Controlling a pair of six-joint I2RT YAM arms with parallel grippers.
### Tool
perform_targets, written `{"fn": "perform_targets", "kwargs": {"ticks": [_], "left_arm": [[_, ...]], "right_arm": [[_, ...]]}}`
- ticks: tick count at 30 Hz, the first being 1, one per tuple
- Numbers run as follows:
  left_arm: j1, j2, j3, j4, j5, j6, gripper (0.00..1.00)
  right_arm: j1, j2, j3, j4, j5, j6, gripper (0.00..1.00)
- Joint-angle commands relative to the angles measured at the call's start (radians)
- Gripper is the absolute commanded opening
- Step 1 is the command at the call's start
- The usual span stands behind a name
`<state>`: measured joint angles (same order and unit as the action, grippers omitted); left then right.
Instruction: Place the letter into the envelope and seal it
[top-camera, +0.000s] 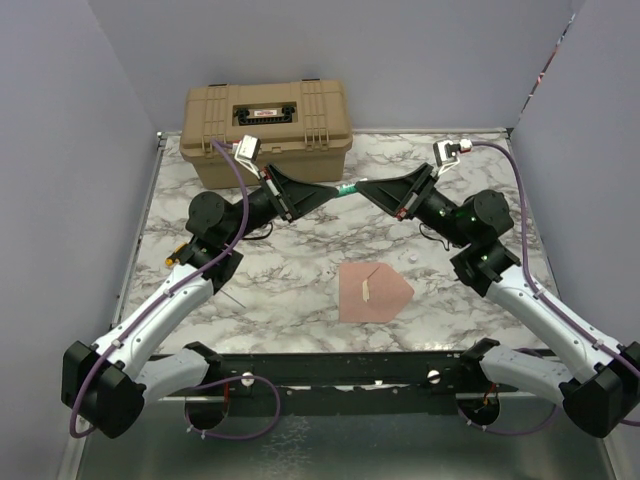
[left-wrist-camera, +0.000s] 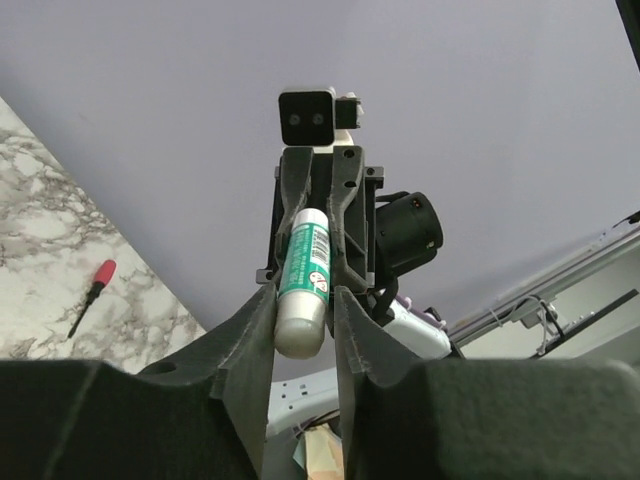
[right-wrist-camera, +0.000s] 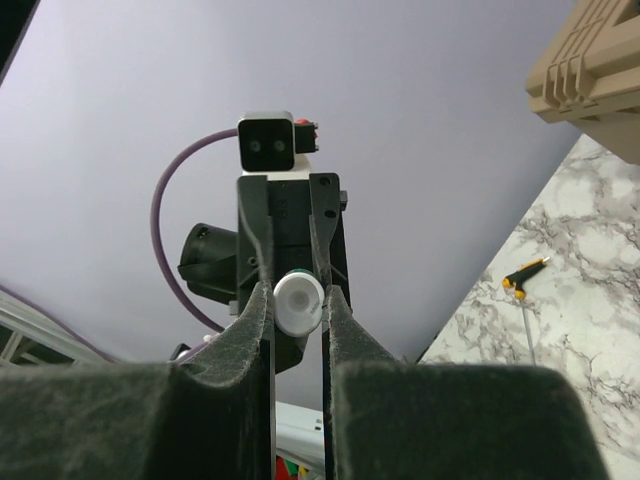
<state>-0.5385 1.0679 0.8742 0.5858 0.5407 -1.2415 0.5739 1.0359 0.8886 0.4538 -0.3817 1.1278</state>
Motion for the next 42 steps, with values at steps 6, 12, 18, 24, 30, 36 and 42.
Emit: {"fn": "perform_targets", "kwargs": {"ticks": [6,12,18,24,30,36,42], "left_arm": [[-0.002,0.001,-0.013,0.038,-0.033,0.009,0.05],[-0.002,0.027,-0.004,0.036,-0.033,0.029,0.0],[-0.002,0.063,0.012,0.016,0.005,0.058,0.0],[-0.003,0.083,0.015,-0.009,0.015,0.08,0.0],[-0.003,0.098,0.025,-0.009,0.064,0.074,0.0],[-0.003,0.077,0.015,0.008,0.056,0.069,0.0],[-0.003,0.051,0.01,0.037,0.051,0.068,0.0]], "right_arm": [[-0.005,0.01,0.011,-0.021,-0.047,-0.027,0.02],[-0.005,0.035,0.075,-0.111,-0.129,-0.075,0.43],[-0.004,0.068,0.121,-0.163,-0.21,-0.102,0.56],[-0.005,0.066,0.121,-0.151,-0.235,-0.099,0.56],[-0.004,0.072,0.106,-0.101,-0.238,-0.083,0.56],[-0.004,0.078,0.072,0.024,-0.225,-0.021,0.55],[-0.005,0.075,0.052,0.072,-0.187,0.029,0.56]]}}
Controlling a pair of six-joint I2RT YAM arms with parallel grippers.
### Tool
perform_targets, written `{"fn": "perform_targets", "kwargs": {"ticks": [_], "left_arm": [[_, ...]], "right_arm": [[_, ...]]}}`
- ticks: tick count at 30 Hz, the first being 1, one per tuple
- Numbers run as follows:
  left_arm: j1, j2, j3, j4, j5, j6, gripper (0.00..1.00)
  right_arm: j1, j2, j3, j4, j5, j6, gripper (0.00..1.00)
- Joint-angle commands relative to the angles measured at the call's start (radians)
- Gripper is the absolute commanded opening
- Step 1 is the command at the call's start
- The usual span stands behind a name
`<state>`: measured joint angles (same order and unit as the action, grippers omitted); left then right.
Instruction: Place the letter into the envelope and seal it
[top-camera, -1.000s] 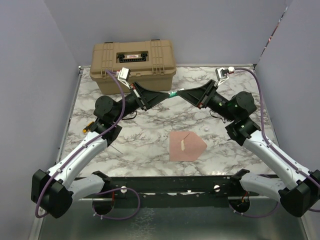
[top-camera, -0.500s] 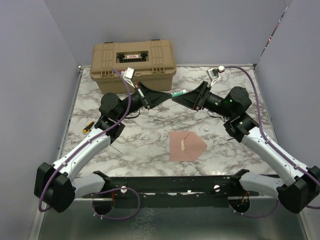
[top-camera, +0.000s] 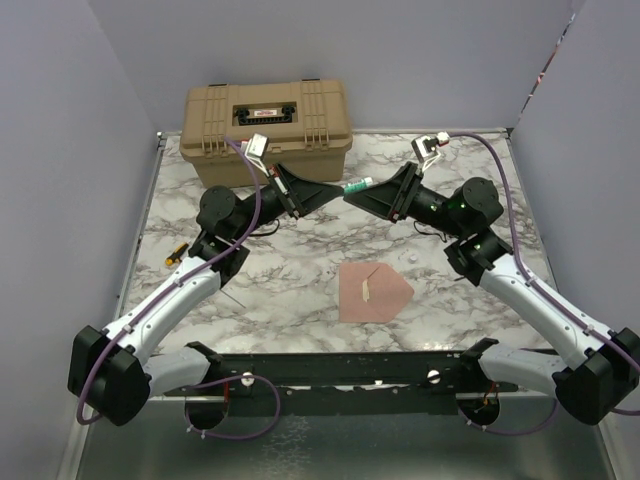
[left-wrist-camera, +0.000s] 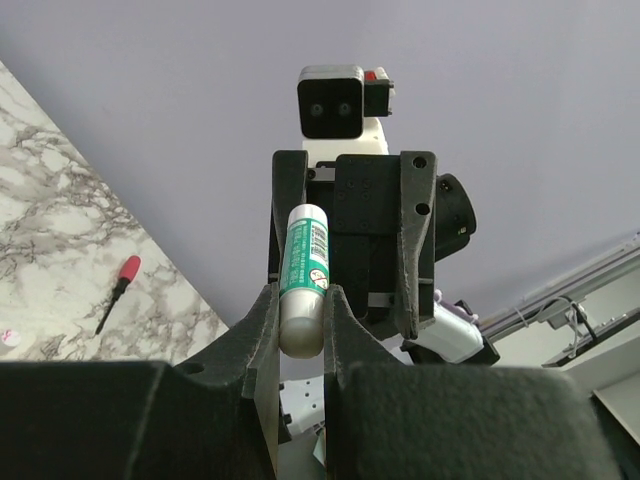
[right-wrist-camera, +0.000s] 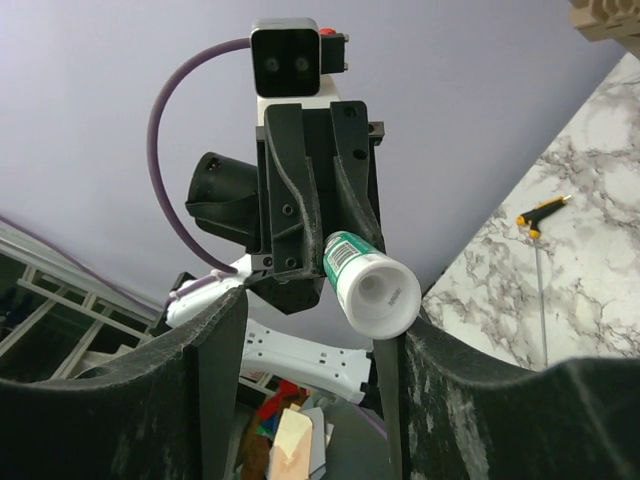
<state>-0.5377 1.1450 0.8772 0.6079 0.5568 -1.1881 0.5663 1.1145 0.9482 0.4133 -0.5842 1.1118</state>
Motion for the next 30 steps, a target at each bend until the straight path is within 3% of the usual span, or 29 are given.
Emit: {"fn": "perform_targets", "kwargs": {"ticks": [1,18,30], "left_arm": [[-0.004,-0.03,0.009,0.016,0.036,0.015,0.0],[-0.004,-0.057,0.002,0.029,0.028,0.019,0.0],[-0.004,-0.041,-0.007,0.025,0.026,0.022,0.0]], "right_arm": [[0.003,-0.003,-0.008,0.114,0.018,0.052,0.57],[0.003,0.029,-0.004,0.103,0.063,0.07,0.6],[0.003,0.03,0.008,0.148,0.011,0.071,0.47]]}}
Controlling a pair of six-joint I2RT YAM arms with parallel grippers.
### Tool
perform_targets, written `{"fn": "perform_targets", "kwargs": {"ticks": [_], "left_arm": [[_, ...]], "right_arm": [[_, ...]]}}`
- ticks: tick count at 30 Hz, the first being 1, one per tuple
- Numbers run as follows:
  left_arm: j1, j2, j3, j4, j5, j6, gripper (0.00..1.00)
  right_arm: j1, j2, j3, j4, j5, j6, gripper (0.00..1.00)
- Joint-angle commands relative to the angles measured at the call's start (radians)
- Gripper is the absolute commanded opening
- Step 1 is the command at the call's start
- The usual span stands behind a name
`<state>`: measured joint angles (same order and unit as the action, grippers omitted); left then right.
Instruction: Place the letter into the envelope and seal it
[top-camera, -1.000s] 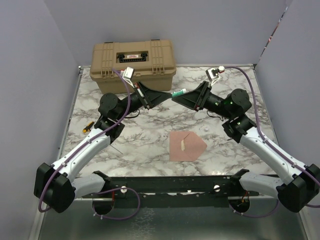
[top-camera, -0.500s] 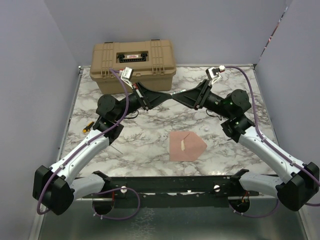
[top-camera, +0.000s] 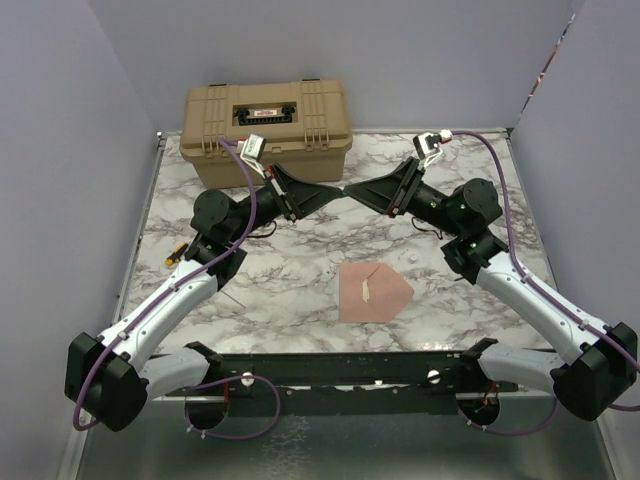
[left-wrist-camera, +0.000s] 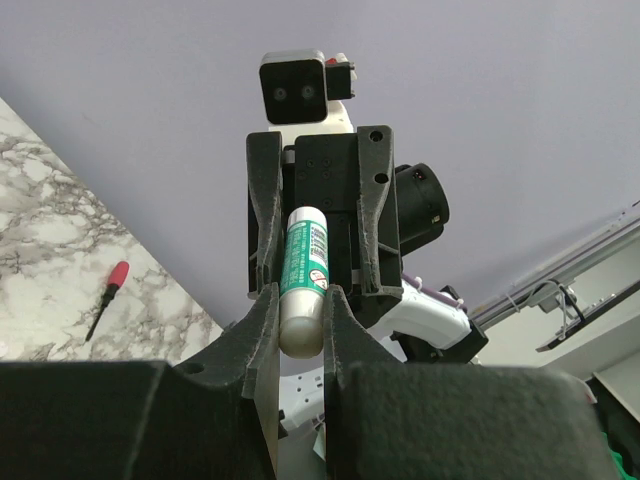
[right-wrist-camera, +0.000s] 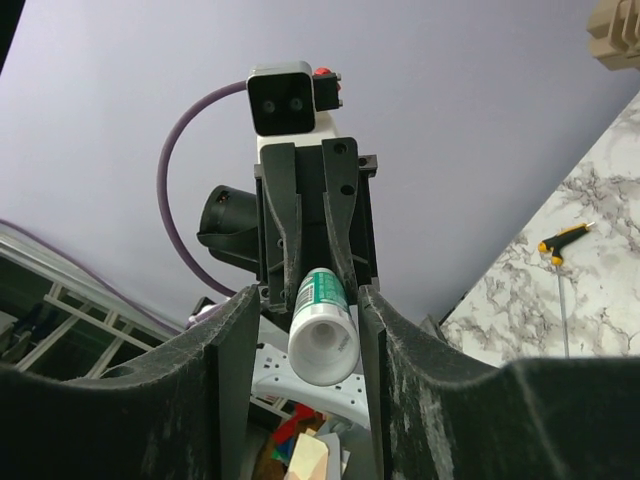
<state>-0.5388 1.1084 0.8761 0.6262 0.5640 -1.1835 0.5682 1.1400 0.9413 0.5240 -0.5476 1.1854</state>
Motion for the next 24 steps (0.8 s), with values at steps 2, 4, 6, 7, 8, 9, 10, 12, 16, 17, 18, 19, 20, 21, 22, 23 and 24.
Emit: {"fn": "perform_targets", "kwargs": {"ticks": [2,4,6,7,8,9,10,12,16,17,18,19,20,21,22,23,24], "left_arm": [[-0.003,-0.001,-0.002,0.007,0.025,0.018,0.0],[-0.003,-0.002,-0.005,0.007,0.025,0.018,0.0],[-0.003,0.0,-0.006,0.007,0.025,0.016,0.0],[-0.003,0.001,-0.006,0.007,0.025,0.016,0.0],[-0.003,0.002,-0.006,0.007,0.024,0.016,0.0],[-0.003,0.002,-0.006,0.007,0.022,0.016,0.0],[-0.003,0.003,-0.006,0.007,0.021,0.018,0.0],[-0.003,0.004,-0.005,0.007,0.02,0.019,0.0],[-0.003,0.008,-0.004,0.007,0.02,0.013,0.0],[-0.003,0.007,-0.005,0.007,0.019,0.012,0.0],[-0.003,0.006,-0.006,0.007,0.018,0.012,0.0],[-0.003,0.003,-0.006,0.007,0.016,0.012,0.01],[-0.003,0.001,-0.008,0.007,0.015,0.011,0.03],[-0.004,0.0,-0.008,0.005,0.016,0.011,0.05],[-0.003,-0.001,-0.007,0.002,0.016,0.011,0.08],[-0.004,-0.002,-0.007,-0.001,0.016,0.012,0.12],[-0.003,-0.004,-0.007,-0.004,0.016,0.012,0.15]], "right_arm": [[0.001,0.006,0.016,0.035,-0.023,-0.003,0.47],[0.001,0.012,0.02,0.035,-0.03,-0.002,0.47],[0.0,0.02,0.025,0.04,-0.042,-0.003,0.46],[0.001,0.022,0.026,0.041,-0.047,-0.002,0.44],[0.001,0.024,0.025,0.044,-0.051,-0.002,0.43],[0.001,0.025,0.027,0.046,-0.057,-0.003,0.41],[0.001,0.026,0.028,0.046,-0.06,-0.004,0.39],[0.002,0.025,0.03,0.04,-0.067,-0.011,0.36],[0.0,0.024,0.037,-0.011,-0.064,-0.025,0.27],[0.001,0.022,0.035,-0.013,-0.063,-0.026,0.24],[0.002,0.023,0.034,-0.014,-0.059,-0.026,0.22],[0.001,0.022,0.033,-0.016,-0.057,-0.026,0.19],[0.002,0.021,0.032,-0.017,-0.053,-0.028,0.14],[0.001,0.02,0.032,-0.021,-0.05,-0.032,0.11],[0.001,0.019,0.031,-0.026,-0.045,-0.035,0.07],[0.0,0.016,0.031,-0.033,-0.039,-0.041,0.03],[0.002,0.013,0.031,-0.041,-0.031,-0.044,0.01]]}}
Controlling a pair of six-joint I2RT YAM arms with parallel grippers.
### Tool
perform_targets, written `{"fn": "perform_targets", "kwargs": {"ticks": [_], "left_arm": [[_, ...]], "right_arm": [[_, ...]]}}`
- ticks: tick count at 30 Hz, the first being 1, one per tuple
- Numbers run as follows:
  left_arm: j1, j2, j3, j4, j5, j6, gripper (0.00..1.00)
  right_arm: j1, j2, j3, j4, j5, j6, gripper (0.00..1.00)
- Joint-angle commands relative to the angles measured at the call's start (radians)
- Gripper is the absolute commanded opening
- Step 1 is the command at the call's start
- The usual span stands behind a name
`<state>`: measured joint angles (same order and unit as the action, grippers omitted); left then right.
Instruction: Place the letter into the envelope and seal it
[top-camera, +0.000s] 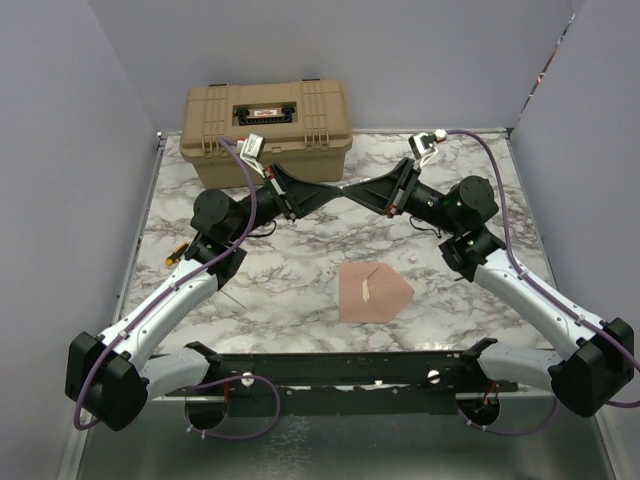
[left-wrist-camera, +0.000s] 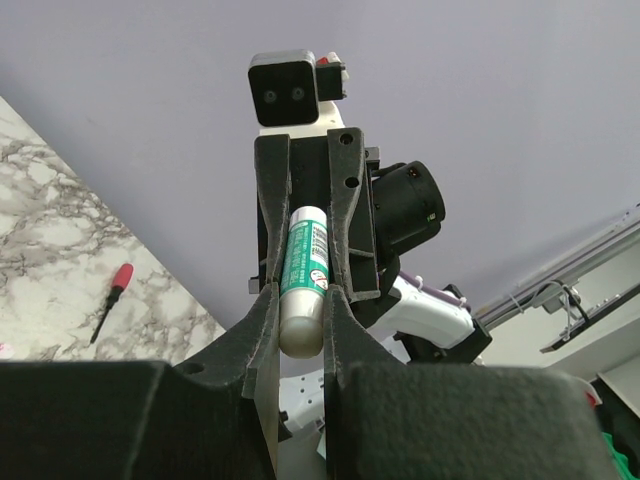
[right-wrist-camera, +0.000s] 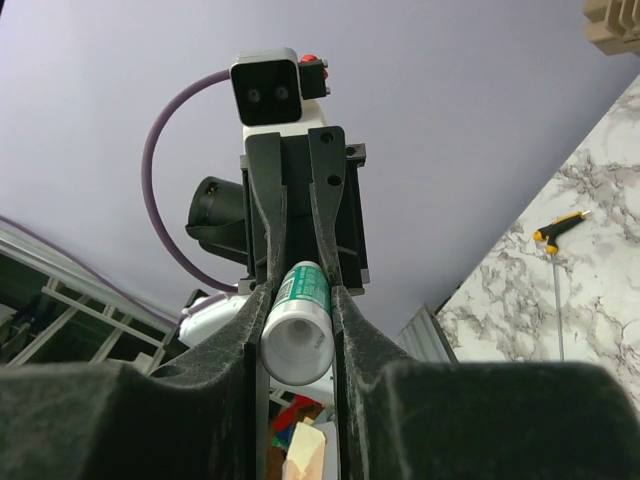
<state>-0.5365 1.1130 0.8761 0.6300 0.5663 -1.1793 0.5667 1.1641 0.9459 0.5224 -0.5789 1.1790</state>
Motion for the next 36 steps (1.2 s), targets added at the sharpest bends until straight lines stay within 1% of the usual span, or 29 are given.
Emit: {"fn": "perform_targets", "kwargs": {"ticks": [1,5,8,10,12,14,17,19,22,27,30,33,36], "left_arm": [[-0.005,-0.01,-0.008,-0.009,0.012,0.007,0.19],[-0.005,-0.016,-0.009,-0.01,0.009,0.01,0.39],[-0.005,-0.024,-0.008,-0.01,0.007,0.014,0.48],[-0.005,-0.029,-0.008,-0.01,0.005,0.018,0.51],[-0.004,-0.034,-0.007,-0.01,0.004,0.019,0.5],[-0.004,-0.04,-0.008,-0.01,0.0,0.022,0.45],[-0.003,-0.049,-0.006,-0.01,-0.003,0.028,0.33],[-0.003,-0.056,-0.006,-0.01,-0.006,0.031,0.28],[-0.003,-0.065,-0.009,-0.01,-0.009,0.04,0.28],[-0.003,-0.082,-0.018,0.014,-0.007,0.046,0.31],[-0.003,-0.098,-0.024,0.038,-0.006,0.045,0.32],[-0.004,-0.114,-0.026,0.043,-0.015,0.049,0.33],[-0.003,-0.123,-0.023,0.043,-0.017,0.049,0.35]], "right_arm": [[0.002,-0.013,0.025,-0.045,0.008,-0.042,0.01],[0.002,-0.024,0.011,-0.049,0.032,-0.055,0.0],[0.002,-0.031,-0.004,-0.05,0.047,-0.06,0.01],[0.002,-0.033,-0.009,-0.051,0.055,-0.063,0.0],[0.002,-0.036,-0.014,-0.051,0.063,-0.065,0.0],[0.002,-0.038,-0.021,-0.048,0.068,-0.062,0.0],[0.002,-0.04,-0.03,-0.039,0.076,-0.054,0.0],[0.002,-0.043,-0.035,-0.035,0.086,-0.044,0.0],[0.002,-0.043,-0.048,-0.014,0.094,-0.007,0.0],[-0.003,-0.031,-0.069,0.059,0.085,0.091,0.0],[-0.005,-0.029,-0.081,0.082,0.089,0.121,0.0],[-0.005,-0.029,-0.076,0.065,0.093,0.094,0.01],[-0.005,-0.029,-0.058,0.011,0.102,0.024,0.01]]}}
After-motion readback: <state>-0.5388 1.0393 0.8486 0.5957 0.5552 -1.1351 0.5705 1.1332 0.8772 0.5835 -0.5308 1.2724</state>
